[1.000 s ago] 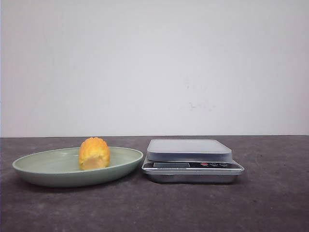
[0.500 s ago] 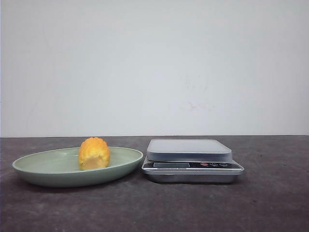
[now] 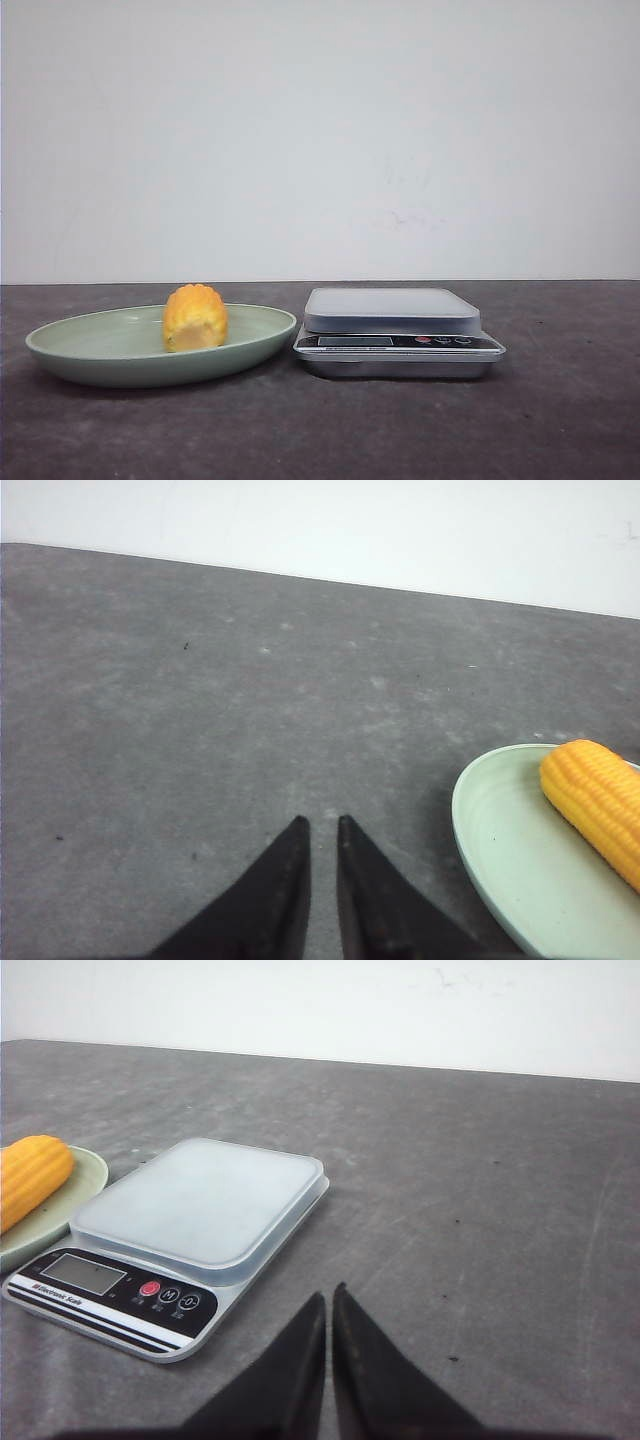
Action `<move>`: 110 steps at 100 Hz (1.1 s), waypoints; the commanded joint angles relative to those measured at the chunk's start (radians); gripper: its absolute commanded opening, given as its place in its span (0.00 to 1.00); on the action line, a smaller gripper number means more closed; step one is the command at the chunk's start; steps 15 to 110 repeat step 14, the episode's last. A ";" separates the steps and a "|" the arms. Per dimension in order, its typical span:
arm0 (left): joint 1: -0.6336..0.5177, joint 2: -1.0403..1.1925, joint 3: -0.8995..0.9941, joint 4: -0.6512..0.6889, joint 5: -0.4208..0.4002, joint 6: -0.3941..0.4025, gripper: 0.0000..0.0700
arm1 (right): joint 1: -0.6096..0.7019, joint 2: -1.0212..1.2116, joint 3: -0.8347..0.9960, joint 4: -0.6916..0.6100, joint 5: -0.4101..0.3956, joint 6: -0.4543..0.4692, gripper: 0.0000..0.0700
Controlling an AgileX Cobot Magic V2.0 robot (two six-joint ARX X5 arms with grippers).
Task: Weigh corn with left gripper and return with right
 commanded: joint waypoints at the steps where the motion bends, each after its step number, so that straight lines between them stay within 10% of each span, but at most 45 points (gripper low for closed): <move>1: 0.000 -0.002 -0.018 -0.003 0.002 0.000 0.00 | 0.000 -0.001 -0.002 -0.001 -0.002 0.007 0.01; 110: 0.000 -0.002 -0.018 -0.003 0.002 0.000 0.00 | 0.000 -0.001 -0.002 -0.001 -0.002 0.007 0.01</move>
